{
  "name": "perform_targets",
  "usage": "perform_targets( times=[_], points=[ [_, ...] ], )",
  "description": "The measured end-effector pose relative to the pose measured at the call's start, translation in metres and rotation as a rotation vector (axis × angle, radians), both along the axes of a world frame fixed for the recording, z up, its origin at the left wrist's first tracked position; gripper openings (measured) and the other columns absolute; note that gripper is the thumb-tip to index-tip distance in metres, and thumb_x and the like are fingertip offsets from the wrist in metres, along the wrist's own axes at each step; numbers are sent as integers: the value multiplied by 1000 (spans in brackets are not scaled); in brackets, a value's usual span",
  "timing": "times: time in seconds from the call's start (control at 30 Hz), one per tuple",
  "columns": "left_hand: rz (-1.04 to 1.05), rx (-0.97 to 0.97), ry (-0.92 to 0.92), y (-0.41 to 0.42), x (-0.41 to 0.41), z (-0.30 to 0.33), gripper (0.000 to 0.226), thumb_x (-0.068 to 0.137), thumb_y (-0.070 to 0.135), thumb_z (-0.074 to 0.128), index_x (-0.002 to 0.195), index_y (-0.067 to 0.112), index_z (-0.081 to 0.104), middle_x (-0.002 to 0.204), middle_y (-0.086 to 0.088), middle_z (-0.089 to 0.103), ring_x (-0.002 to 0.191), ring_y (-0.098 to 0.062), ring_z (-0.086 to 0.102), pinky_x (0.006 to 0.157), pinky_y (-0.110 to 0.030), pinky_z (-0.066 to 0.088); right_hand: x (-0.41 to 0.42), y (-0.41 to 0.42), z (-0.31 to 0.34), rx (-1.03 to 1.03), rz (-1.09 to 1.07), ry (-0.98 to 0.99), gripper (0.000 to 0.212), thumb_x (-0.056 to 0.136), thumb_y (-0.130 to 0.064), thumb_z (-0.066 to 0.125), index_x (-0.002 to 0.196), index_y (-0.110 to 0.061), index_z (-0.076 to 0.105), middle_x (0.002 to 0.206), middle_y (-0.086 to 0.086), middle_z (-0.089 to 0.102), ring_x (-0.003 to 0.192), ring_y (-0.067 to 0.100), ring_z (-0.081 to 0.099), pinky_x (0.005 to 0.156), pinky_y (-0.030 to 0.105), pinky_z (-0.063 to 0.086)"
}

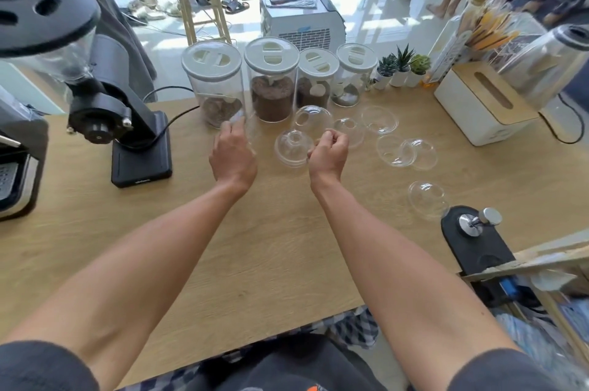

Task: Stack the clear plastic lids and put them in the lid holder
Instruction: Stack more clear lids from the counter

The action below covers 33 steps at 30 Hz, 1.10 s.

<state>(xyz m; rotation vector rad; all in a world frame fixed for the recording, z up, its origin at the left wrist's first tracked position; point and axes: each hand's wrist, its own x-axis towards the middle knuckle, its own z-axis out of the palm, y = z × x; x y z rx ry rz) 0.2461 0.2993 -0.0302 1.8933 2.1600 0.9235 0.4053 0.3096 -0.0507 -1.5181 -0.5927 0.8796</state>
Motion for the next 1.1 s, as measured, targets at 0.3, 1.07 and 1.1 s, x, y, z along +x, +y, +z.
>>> perform_targets(
  times=[0.3,1.07,1.1],
  points=[
    [48,-82,-754,29,14,23,30,103,18,49,127,15,66,107,-4,72,96,-18,72,91,-45,62,-5,7,-29,-250,-15,114,18,106,-13,43,106,-6,60,67,8,65,52,16,58,51,31,47],
    [176,-529,-936,44,43,-47,18,88,12,62,101,16,73,91,-5,77,75,-26,75,76,-41,65,25,12,-25,-246,134,-246,29,108,-31,47,91,-17,66,86,-1,66,88,21,60,78,33,44],
    [171,-532,-899,44,44,-50,12,89,17,61,89,20,73,88,-4,77,78,-27,74,78,-41,64,24,11,-24,-238,172,-234,32,108,-36,46,93,-19,69,84,-6,65,88,18,60,79,32,43]
  ],
)
